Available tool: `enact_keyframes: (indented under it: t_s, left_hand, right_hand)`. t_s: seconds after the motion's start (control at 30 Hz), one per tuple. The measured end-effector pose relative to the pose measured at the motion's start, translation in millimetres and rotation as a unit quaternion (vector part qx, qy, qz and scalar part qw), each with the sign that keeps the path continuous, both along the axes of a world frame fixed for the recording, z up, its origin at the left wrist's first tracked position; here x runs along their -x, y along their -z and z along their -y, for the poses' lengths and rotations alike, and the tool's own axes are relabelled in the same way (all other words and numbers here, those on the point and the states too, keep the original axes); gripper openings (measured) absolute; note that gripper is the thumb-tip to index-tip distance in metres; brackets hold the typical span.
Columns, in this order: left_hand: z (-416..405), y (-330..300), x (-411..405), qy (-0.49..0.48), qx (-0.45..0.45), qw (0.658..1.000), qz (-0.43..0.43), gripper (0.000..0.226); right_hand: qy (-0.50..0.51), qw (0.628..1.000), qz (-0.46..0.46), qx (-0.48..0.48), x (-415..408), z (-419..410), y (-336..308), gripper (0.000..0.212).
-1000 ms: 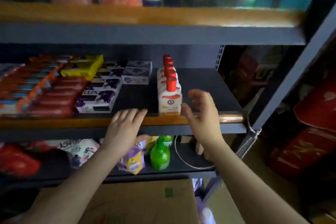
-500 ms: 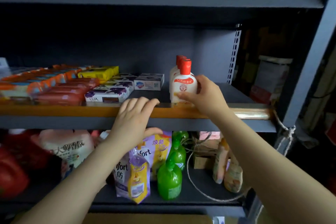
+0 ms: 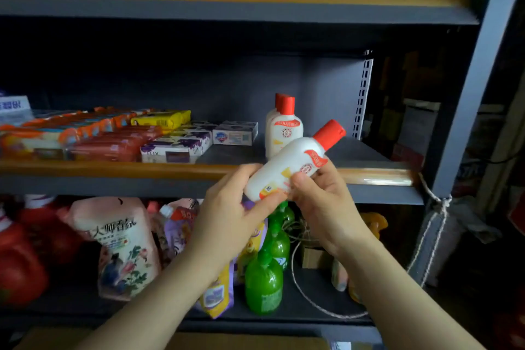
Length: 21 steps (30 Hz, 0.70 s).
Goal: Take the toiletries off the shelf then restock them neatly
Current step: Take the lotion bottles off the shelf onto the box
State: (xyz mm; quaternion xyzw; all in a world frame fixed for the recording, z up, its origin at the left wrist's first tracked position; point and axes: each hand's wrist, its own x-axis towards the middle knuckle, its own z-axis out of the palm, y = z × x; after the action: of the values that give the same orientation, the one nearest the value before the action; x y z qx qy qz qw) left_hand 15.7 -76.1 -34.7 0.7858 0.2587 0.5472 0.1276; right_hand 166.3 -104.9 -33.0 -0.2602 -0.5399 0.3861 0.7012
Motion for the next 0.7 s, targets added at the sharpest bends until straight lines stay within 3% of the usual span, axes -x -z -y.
enact_keyframes:
  t_s: [0.1,0.2,0.27,0.33,0.4,0.47,0.53,0.7]
  left_hand:
    - [-5.7,7.4,3.2,-0.013,0.004,1.0,-0.013,0.031]
    - [-6.1,10.3,5.7,0.071,0.185,0.98,0.032,0.024]
    - [-2.7,9.8,1.6,0.173,0.376,0.903,0.118,0.026]
    - [-0.5,11.8,-2.0,0.255,0.537,0.782,0.189,0.028]
    - [3.9,15.0,-3.2,0.323,0.633,0.674,0.2,0.035]
    - [3.6,24.4,-2.2,0.386,0.662,0.617,0.176,0.043]
    - [4.0,35.6,-1.6,0.434,0.651,0.607,0.138,0.047]
    - [11.3,55.2,-1.7,0.442,0.612,0.649,0.089,0.06]
  right_hand:
    - [-0.008,1.0,-0.017,0.02,2.0,4.9,11.1,0.044]
    - [0.046,0.997,0.044,0.037,3.3,12.9,8.2,0.026]
    - [0.089,0.992,0.087,0.033,2.9,16.9,3.0,0.023]
    - [0.111,0.989,0.084,0.04,2.4,19.0,-1.7,0.025]
    - [0.112,0.99,0.067,0.056,1.1,20.1,-3.7,0.022]
    - [0.097,0.991,0.062,0.066,-1.9,22.8,-6.6,0.016]
    - [0.075,0.991,0.072,0.083,-6.0,24.9,-8.5,0.013]
    - [0.111,0.973,0.117,0.164,-9.5,24.8,2.2,0.035]
